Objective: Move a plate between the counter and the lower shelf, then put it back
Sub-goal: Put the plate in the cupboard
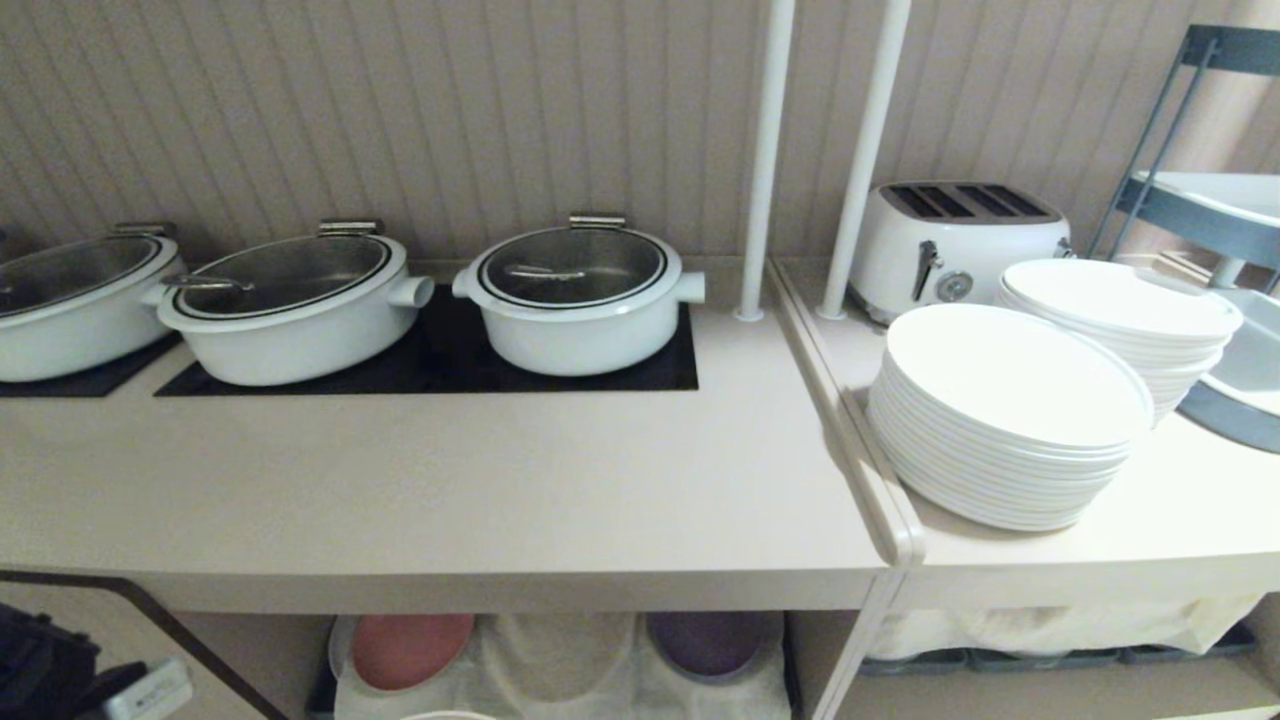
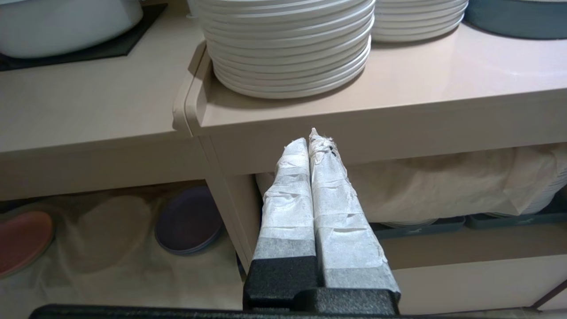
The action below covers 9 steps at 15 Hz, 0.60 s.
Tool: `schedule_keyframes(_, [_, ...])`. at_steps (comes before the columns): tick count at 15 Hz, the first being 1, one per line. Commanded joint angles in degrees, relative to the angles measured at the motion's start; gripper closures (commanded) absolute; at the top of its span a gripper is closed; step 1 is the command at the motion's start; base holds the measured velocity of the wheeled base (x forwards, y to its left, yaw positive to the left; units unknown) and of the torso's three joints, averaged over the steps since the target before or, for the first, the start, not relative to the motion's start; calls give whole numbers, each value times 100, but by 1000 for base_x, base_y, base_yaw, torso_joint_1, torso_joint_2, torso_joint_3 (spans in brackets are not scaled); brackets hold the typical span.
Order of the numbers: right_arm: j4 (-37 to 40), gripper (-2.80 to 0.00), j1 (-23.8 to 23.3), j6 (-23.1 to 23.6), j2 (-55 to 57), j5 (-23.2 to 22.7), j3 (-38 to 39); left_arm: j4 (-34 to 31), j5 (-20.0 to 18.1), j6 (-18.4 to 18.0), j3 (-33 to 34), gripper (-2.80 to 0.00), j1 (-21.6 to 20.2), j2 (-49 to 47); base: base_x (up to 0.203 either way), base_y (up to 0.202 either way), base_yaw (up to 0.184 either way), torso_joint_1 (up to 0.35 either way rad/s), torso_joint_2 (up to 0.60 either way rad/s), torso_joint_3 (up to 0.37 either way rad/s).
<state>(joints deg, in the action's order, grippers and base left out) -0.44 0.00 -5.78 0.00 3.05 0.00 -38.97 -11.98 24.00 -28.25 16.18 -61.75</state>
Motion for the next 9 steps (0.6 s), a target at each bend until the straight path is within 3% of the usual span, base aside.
schedule_keyframes(1, [0, 0, 0, -2, 0, 3, 0, -23, -6, 17, 12, 0, -1, -8, 0, 0, 0, -149, 324, 178])
schedule_keyframes(9, [6, 0, 0, -2, 6, 3, 0, -23, 12, 17, 12, 0, -1, 66, 0, 0, 0, -146, 315, 165])
